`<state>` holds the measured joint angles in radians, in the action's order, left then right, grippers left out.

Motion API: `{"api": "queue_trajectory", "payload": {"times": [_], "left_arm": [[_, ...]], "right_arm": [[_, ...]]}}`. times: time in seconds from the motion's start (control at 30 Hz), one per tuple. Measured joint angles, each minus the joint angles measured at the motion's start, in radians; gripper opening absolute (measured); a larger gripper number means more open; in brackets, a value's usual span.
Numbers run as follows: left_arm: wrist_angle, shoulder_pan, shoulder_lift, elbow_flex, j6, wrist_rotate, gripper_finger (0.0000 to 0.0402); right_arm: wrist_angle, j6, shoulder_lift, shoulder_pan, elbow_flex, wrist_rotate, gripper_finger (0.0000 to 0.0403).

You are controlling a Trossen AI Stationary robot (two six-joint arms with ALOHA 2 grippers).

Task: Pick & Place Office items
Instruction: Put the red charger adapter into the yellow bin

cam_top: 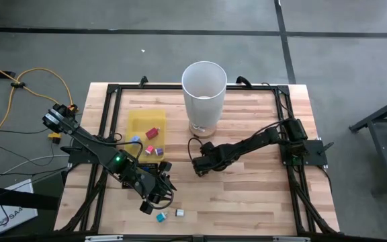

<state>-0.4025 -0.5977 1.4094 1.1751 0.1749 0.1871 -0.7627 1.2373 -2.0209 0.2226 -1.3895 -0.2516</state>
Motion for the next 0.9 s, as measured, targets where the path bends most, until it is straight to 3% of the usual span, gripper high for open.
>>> {"api": "queue_trajectory", "payload": {"times": [0.63, 0.9], "left_arm": [[0.010, 0.000, 0.000, 0.000, 0.000, 0.000, 0.0163], [0.010, 0.000, 0.000, 0.000, 0.000, 0.000, 0.0163]], "right_arm": [[-0.025, -0.003, -0.029, -0.002, -0.002, 0.041, 0.0334], [-0.025, -0.003, -0.029, -0.002, -0.002, 0.023, 0.0285]]}}
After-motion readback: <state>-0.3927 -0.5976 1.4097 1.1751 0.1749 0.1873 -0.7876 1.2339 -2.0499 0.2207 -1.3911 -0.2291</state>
